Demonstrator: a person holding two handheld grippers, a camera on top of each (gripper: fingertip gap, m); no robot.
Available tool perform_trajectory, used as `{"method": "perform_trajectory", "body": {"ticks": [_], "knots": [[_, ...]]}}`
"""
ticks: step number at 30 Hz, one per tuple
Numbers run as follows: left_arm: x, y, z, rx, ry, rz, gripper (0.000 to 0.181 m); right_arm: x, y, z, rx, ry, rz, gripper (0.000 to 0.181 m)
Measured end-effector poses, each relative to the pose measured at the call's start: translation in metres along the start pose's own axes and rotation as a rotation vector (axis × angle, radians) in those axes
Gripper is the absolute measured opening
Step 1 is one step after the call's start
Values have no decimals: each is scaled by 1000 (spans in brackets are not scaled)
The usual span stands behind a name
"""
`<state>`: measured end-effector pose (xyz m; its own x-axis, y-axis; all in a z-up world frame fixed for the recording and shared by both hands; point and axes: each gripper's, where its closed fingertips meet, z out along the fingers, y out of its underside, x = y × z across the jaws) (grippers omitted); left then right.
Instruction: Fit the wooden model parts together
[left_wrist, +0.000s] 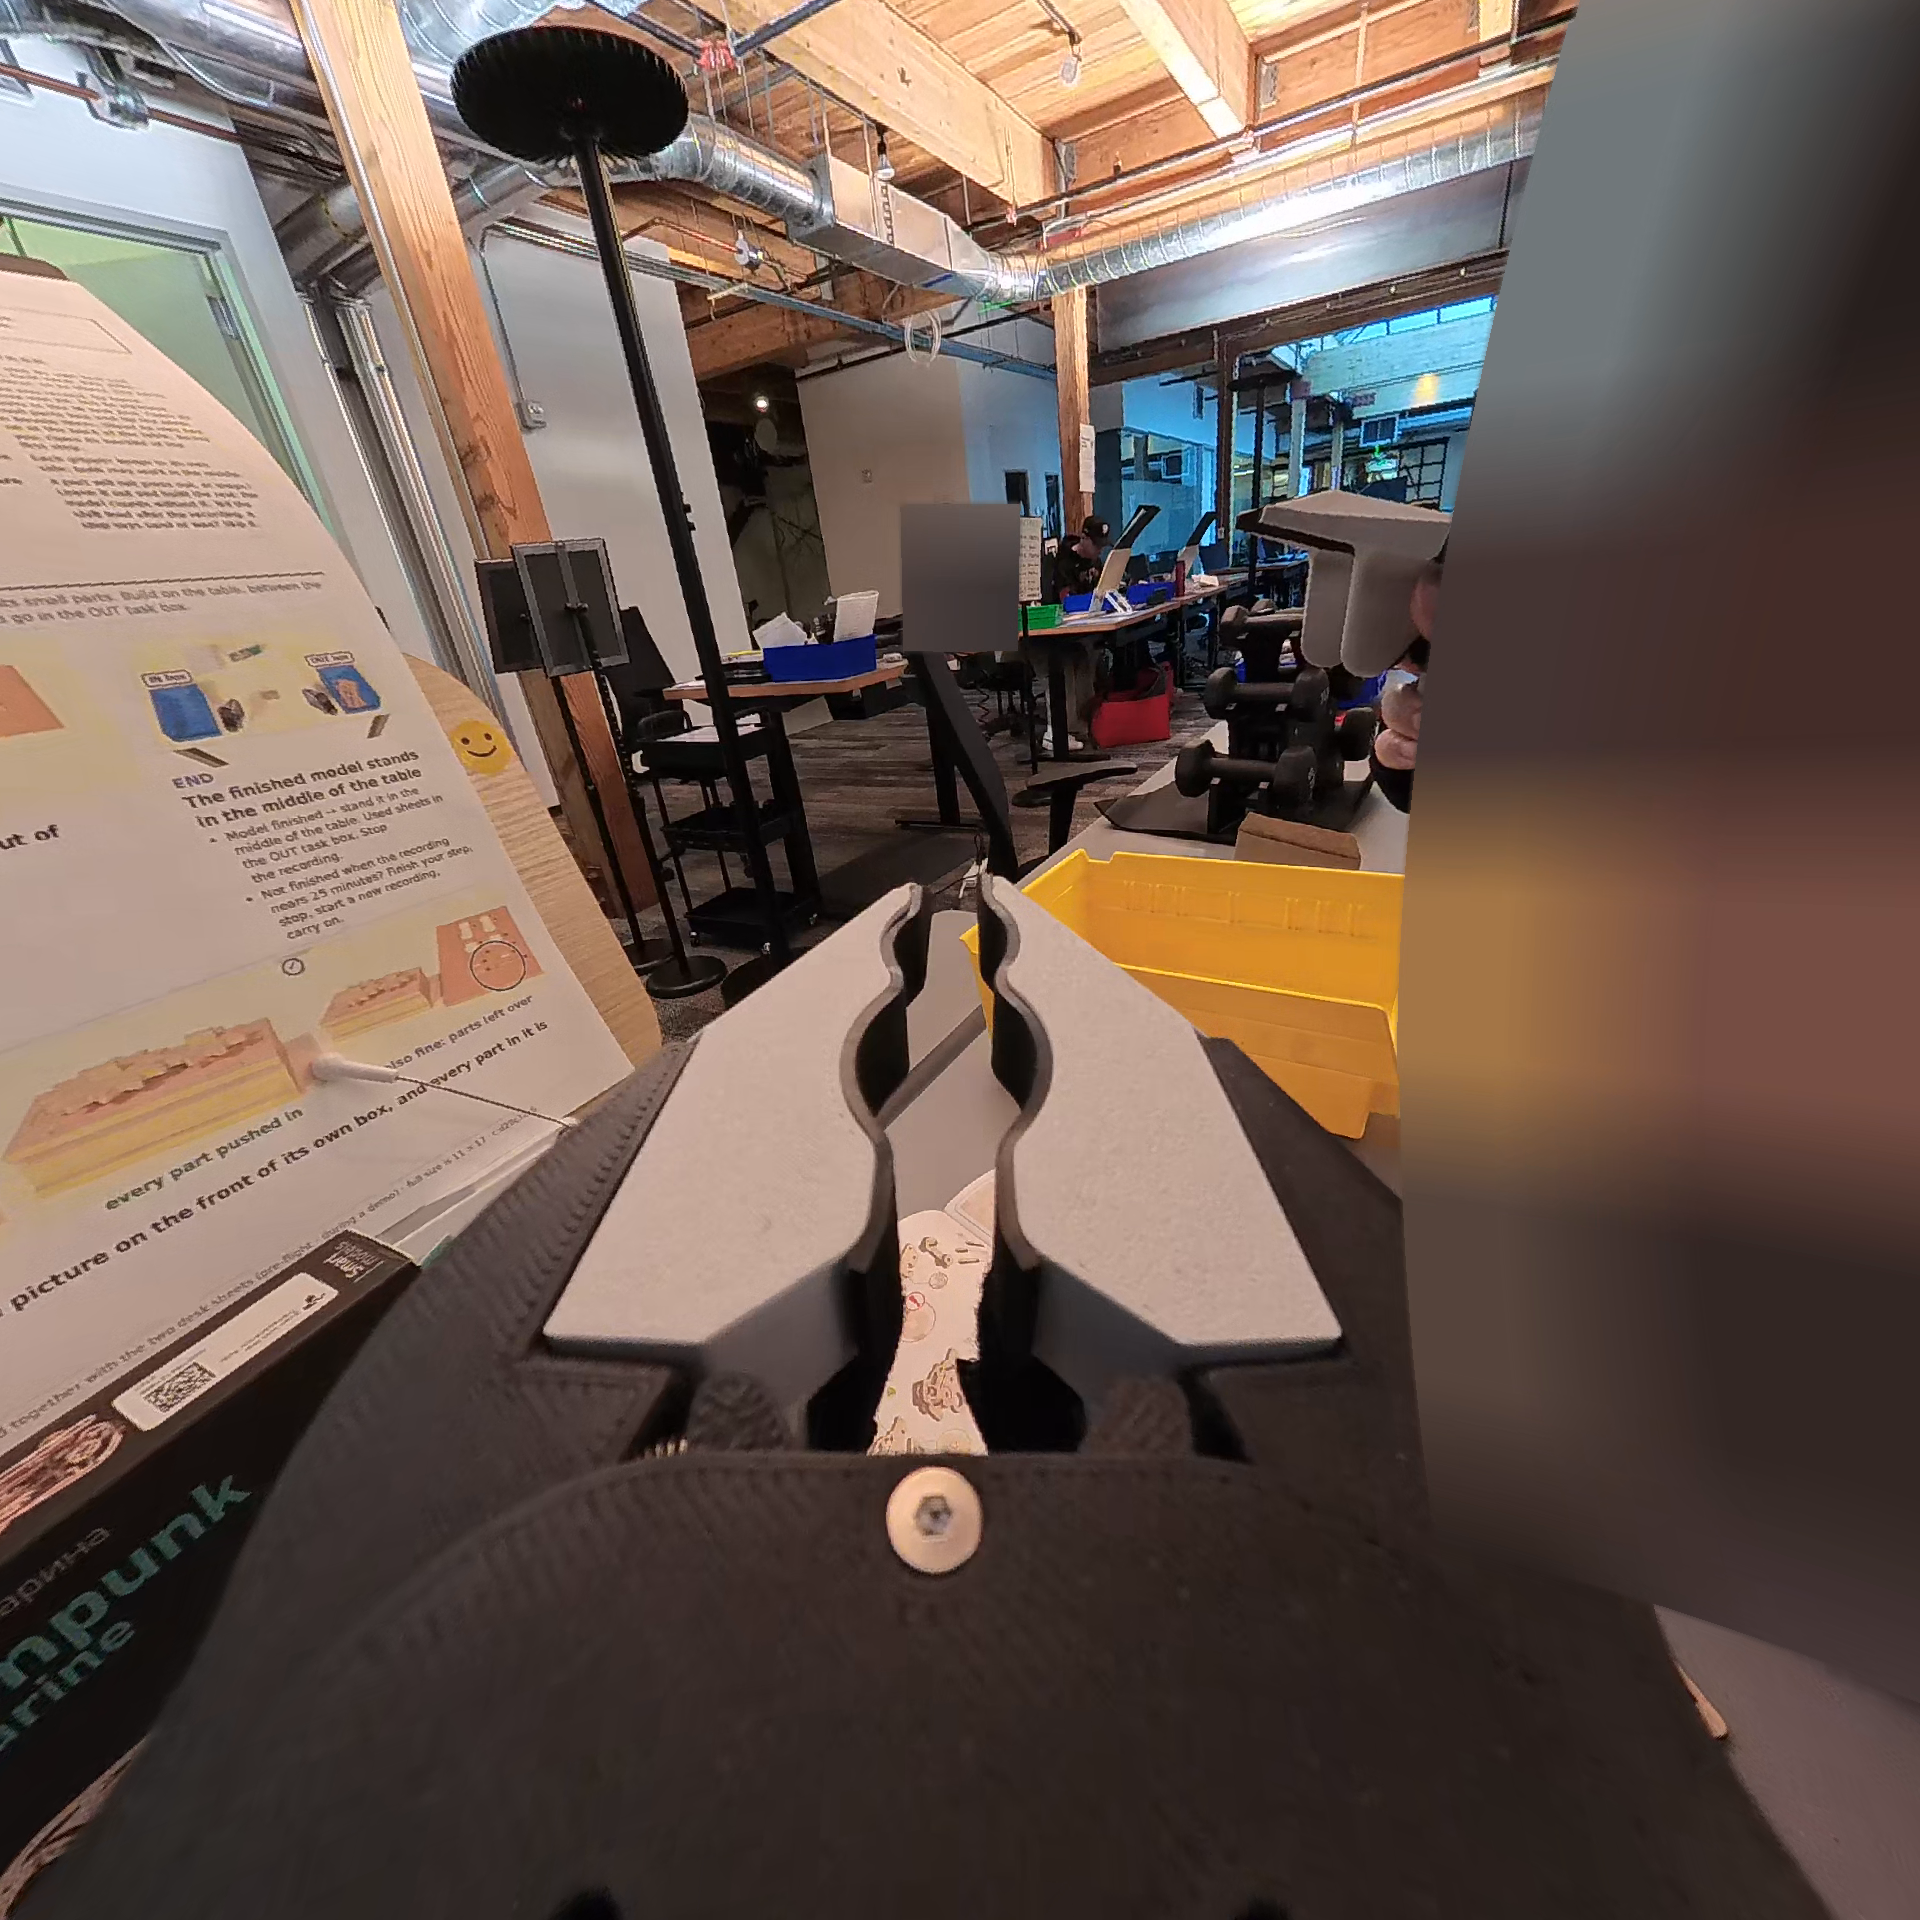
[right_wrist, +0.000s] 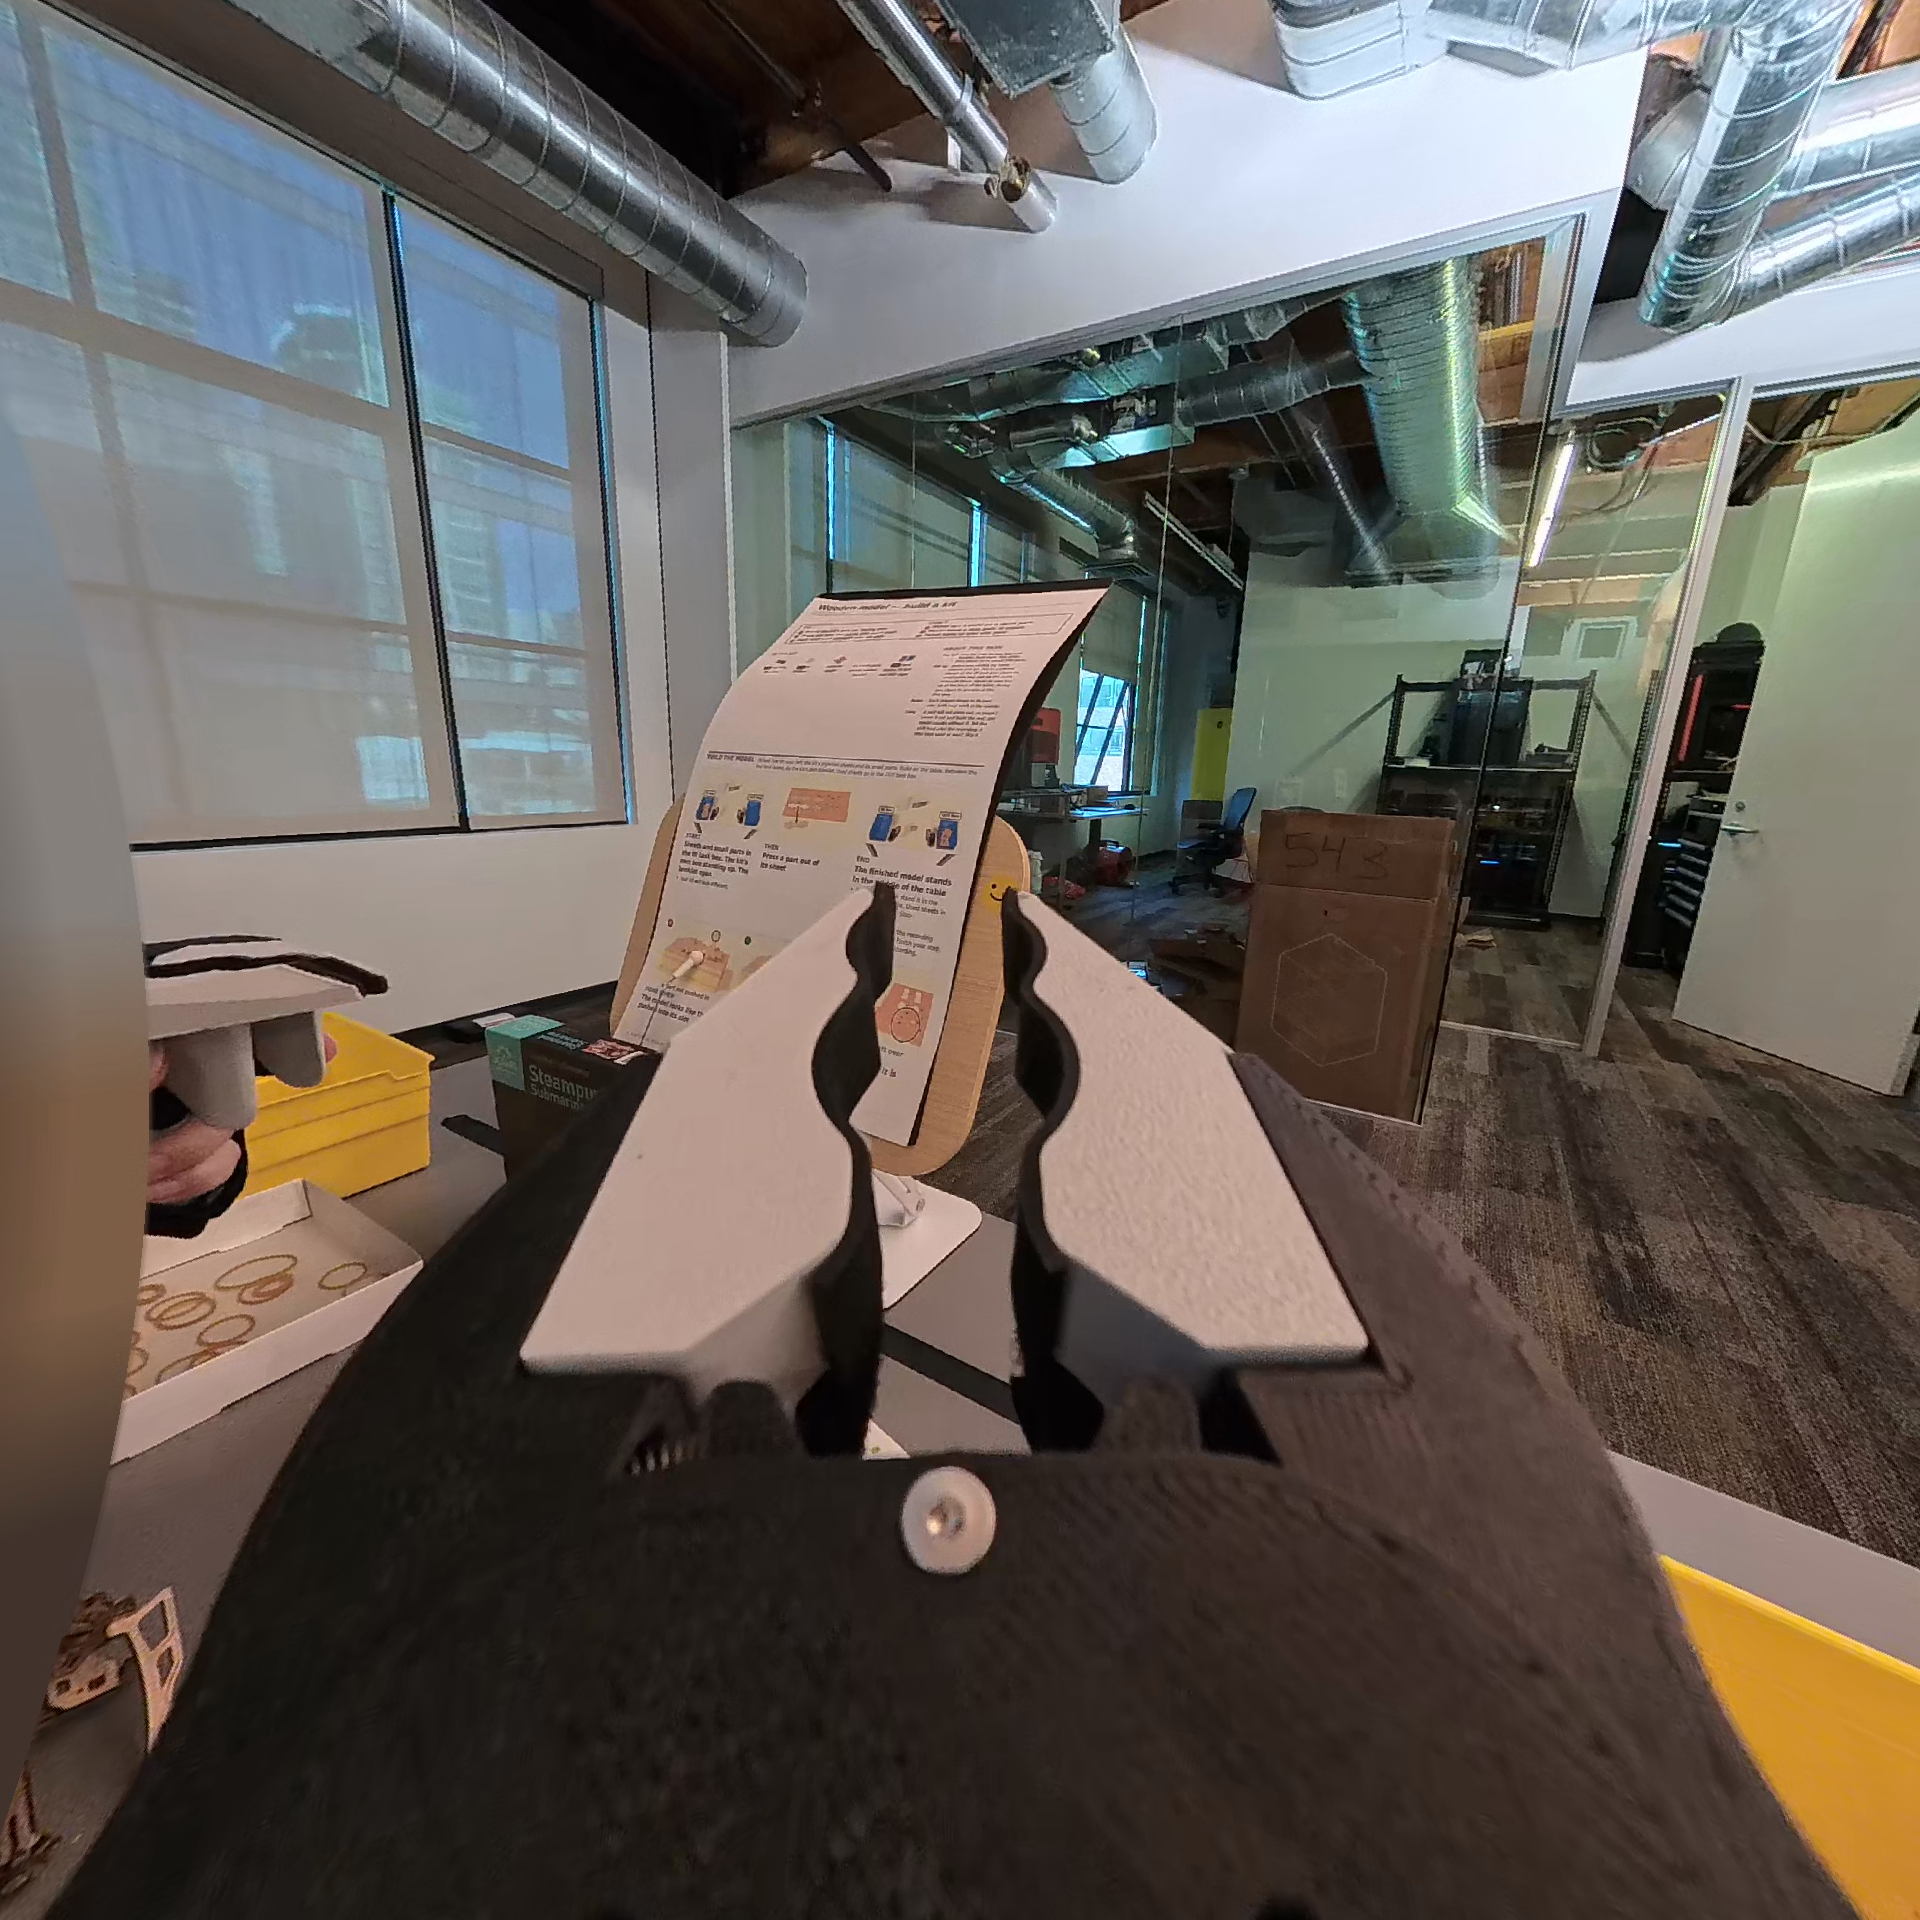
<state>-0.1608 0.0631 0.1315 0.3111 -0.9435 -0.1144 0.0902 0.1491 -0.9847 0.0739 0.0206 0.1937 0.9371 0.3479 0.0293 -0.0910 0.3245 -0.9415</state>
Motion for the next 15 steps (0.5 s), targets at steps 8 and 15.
{"method": "perform_trajectory", "body": {"ticks": [8,15], "knots": [[0,-1,-2,-4,-1,0,6,-1,2,1,-11,-7,2,18],[-3,-2,-2,-11,0,-1,7,-2,3,2,-14,-10,6,18]]}}
